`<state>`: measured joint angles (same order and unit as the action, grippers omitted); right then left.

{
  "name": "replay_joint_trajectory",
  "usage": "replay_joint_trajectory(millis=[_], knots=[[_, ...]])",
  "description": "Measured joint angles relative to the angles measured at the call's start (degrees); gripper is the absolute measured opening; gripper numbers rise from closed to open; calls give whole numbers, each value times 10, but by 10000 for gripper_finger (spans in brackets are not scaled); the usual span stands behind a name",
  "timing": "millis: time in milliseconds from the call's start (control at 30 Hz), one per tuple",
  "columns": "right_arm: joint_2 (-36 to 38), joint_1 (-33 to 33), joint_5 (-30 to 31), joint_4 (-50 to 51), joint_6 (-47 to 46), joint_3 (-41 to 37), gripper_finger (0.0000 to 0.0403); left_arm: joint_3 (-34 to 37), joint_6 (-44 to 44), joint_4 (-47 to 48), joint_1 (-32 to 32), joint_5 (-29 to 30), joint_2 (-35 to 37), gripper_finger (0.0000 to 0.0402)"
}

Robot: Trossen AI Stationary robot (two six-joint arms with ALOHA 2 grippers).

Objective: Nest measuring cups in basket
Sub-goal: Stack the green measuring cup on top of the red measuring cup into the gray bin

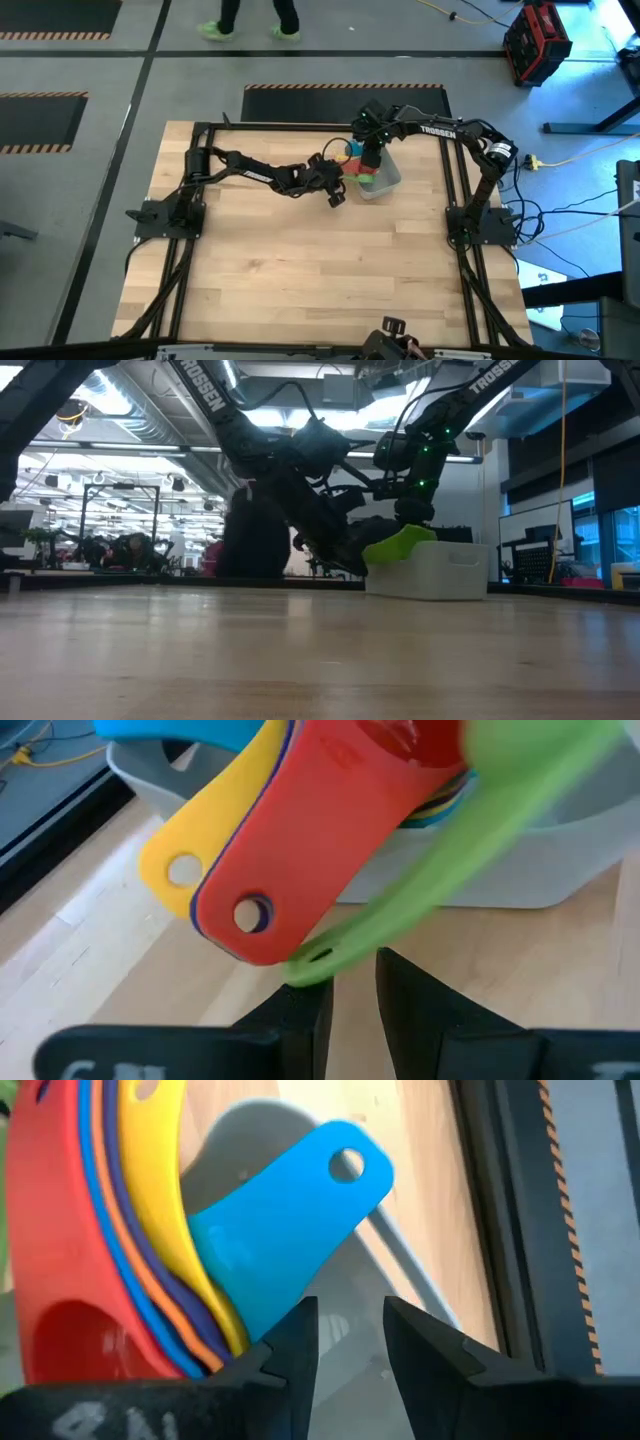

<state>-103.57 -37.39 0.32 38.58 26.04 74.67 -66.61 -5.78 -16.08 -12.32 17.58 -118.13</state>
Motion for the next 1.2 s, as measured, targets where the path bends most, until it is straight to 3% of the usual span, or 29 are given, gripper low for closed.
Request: replay_joint_trajectory(millis=[633,733,1200], knots=[[0,0,0,12,0,0,122,0,-1,-19,-3,-22,0,72],[0,0,0,14,33,0,122,0,-1,-29,-3,-22,0,72],[0,1,-40,114,62,0,122,0,-1,-47,-2,-21,1,72]])
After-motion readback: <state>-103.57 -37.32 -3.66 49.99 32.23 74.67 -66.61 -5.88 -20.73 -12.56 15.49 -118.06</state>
